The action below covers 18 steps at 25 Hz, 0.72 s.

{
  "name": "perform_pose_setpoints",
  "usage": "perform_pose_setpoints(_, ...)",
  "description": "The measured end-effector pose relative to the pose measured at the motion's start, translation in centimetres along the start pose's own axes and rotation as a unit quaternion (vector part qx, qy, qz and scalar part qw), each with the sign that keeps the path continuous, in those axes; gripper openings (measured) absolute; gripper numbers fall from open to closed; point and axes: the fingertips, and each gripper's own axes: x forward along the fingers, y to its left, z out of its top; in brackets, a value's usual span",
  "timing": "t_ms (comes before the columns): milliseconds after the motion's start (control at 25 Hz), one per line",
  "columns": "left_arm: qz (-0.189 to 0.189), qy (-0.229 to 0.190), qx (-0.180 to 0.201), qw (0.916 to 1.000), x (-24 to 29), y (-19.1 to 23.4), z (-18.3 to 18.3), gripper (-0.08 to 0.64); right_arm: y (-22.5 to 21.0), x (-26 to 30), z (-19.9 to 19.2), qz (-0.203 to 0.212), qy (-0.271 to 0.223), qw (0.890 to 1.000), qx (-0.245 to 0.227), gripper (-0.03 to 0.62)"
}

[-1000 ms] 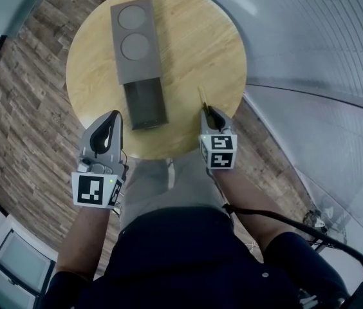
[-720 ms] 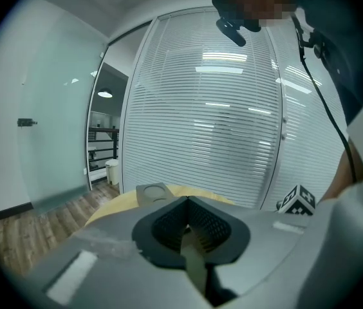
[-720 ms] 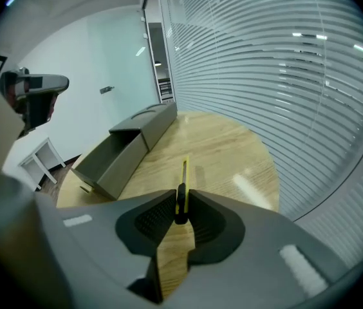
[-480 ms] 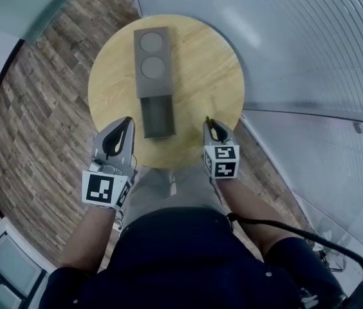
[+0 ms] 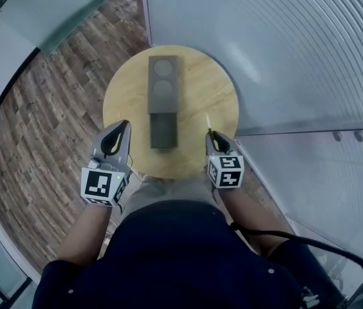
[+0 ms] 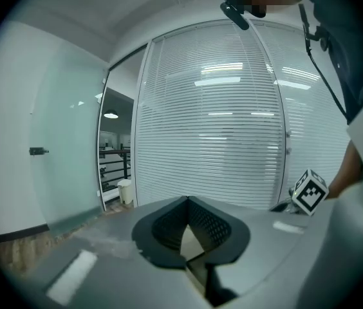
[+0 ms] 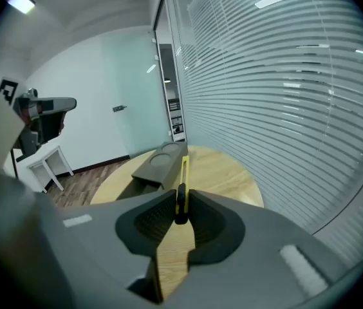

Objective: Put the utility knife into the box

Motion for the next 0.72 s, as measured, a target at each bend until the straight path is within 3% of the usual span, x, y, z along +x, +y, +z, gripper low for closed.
perform_pose_setpoints(400, 0.047, -0.021, 0.005, 0.9987, -2.2, 3.2, 1.3, 0.003, 1.6, 0.1, 2.7, 0.028, -0.022, 0.999, -0.017, 0.067)
perform_pose_setpoints(720, 0.077, -0.029, 0.007, 0.9966, -5.5, 5.0, 1.7, 0.003, 6.0, 0.3, 4.5, 0.077, -0.045, 0.994, -0.061, 0.067)
